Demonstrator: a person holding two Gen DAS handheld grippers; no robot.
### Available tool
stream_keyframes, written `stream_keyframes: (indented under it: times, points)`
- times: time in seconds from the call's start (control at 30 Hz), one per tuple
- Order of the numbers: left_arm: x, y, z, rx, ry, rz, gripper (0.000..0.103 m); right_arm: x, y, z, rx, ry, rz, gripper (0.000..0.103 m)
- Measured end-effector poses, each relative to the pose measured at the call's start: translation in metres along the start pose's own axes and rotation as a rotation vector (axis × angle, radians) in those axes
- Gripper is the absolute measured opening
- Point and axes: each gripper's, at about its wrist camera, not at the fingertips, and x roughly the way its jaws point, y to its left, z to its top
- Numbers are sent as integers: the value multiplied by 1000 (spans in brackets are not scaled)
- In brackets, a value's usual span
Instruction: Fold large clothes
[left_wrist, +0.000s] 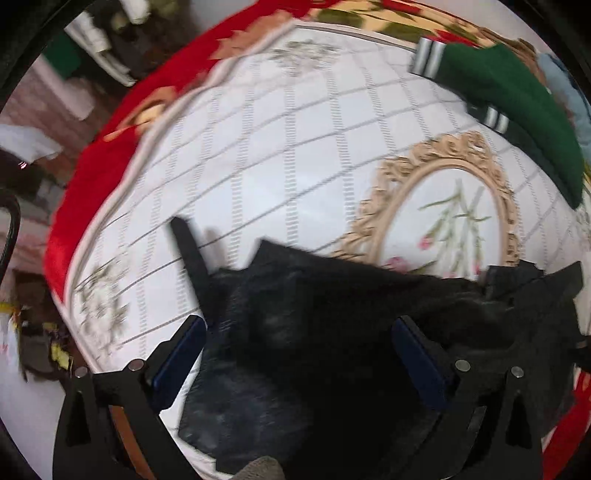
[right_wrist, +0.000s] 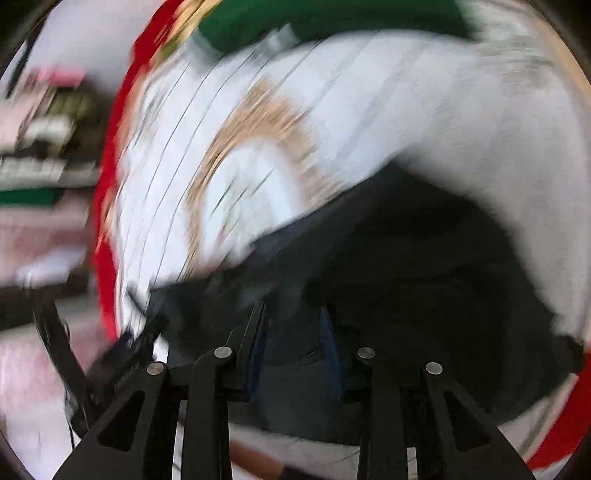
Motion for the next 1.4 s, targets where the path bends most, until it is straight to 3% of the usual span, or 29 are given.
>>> stream_keyframes:
  times: [0.2, 0.3, 0.4, 0.47, 0.53, 0.6, 0.63, 0.67, 0.77, 0.83, 0.9, 0.97, 1.1, 1.2, 1.23, 1.27, 1.3, 1.33, 1.37, 1.4]
  points:
    - [17, 13, -17, -52, 48, 60, 103, 85, 10, 26, 5, 113, -209, 30]
    - [19, 12, -23, -43, 54, 74, 103, 91, 17, 31, -2, 151, -281, 30]
    - [11, -2, -27, -12, 44, 60, 103, 87, 15, 35, 12, 174, -274, 30]
    - [2, -18, -24, 9, 30, 25, 103, 68, 8, 35, 23, 168, -207, 30]
    - [-2, -35, -21, 34, 26, -21, 103, 28, -11, 23, 47, 98, -77, 32]
    - [-1, -61, -16, 76, 39, -75, 103, -24, -44, 0, 123, -36, 4, 47]
    - [3, -73, -14, 96, 45, -94, 103, -44, -62, -12, 167, -97, 12, 65]
    - [10, -91, -11, 122, 58, -95, 103, -59, -80, -22, 207, -145, 9, 74]
    - [38, -127, -1, 168, 68, -59, 103, -95, -163, -71, 419, -254, -22, 74]
    - [63, -139, 2, 187, 100, -36, 103, -95, -203, -95, 507, -262, -28, 74]
    - [72, -134, 2, 158, 104, -82, 103, -83, -242, -115, 589, -251, -1, 74]
    - [70, -128, 2, 148, 96, -122, 103, -69, -269, -123, 631, -271, 103, 74]
    - [55, -121, -1, 153, 89, -116, 103, -54, -278, -112, 573, -410, 306, 75]
    - [39, -123, -13, 178, 85, -111, 103, -41, -273, -88, 547, -450, 399, 76]
    - [37, -125, -18, 188, 90, -110, 103, -38, -271, -83, 539, -466, 430, 75]
    - [38, -130, -24, 209, 94, -97, 103, -33, -270, -76, 535, -473, 483, 67]
    - [41, -136, -29, 231, 91, -78, 103, -22, -259, -74, 538, -472, 501, 57]
    - [43, -140, -31, 239, 82, -60, 103, -15, -252, -73, 551, -473, 486, 29]
    - [47, -143, -31, 241, 72, -49, 103, -16, -249, -72, 570, -483, 497, 21]
    - [49, -146, -29, 239, 74, -52, 103, -20, -251, -75, 605, -503, 526, 20]
